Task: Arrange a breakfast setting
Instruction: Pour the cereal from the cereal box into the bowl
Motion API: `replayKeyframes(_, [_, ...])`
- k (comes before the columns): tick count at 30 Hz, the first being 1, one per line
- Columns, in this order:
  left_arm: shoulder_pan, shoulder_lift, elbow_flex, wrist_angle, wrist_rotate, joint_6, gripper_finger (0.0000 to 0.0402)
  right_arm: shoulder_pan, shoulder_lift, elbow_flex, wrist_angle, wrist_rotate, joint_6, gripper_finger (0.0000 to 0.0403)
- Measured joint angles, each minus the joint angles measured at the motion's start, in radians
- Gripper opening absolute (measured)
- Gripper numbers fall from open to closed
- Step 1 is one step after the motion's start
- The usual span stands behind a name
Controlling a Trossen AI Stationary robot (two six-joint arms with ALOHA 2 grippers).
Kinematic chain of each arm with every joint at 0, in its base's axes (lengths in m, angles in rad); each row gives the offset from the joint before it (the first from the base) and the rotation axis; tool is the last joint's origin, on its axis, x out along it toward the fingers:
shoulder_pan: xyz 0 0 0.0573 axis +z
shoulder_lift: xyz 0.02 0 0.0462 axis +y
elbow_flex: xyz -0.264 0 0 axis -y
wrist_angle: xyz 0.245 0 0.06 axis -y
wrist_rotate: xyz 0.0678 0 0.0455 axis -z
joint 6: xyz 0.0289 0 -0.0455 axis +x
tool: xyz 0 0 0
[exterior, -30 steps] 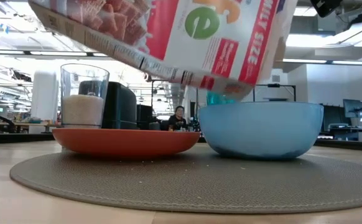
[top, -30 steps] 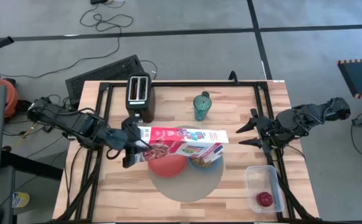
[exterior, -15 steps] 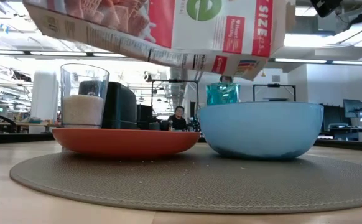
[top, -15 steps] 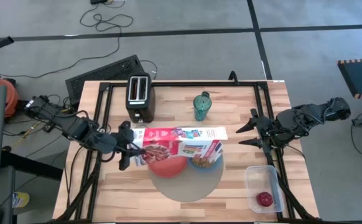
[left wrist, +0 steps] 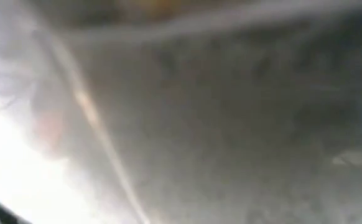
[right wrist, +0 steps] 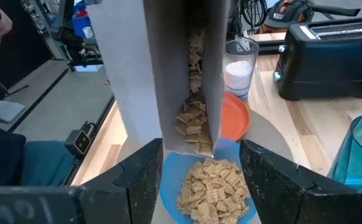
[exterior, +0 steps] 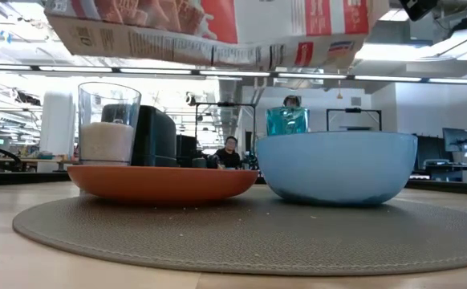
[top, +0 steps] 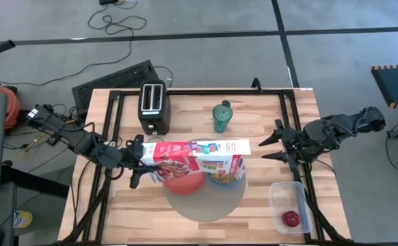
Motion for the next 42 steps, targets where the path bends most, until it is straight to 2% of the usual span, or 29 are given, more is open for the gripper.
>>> replayKeyframes(4, [0.0,-0.01,-0.027,0.06,0.0,0.039,0.0138,0.0,0.017,0.0,0.007,0.0,-0.001,0.024])
replayKeyframes(9, [0.0,-0.009,-0.029,0.055,-0.003,0.05,0.0138,0.0,0.025,0.0,0.024,0.0,-0.002,0.024])
replayKeyframes(25, [0.0,-0.009,-0.029,0.07,-0.105,0.156,0.0137,0.0,0.025,0.0,0.031,0.0,0.0,0.024])
replayKeyframes(29, [0.0,-0.016,-0.029,0.154,-0.099,0.247,0.0137,0.0,0.025,0.0,0.031,0.0,0.0,0.024])
replayKeyframes(35, [0.002,-0.046,-0.028,0.215,-0.072,0.303,0.0137,0.0,0.025,0.0,0.031,0.001,0.003,0.024])
replayKeyframes(42, [0.002,-0.054,-0.028,0.343,-0.069,0.375,0.0137,-0.001,0.044,0.0,0.057,0.059,-0.017,0.024])
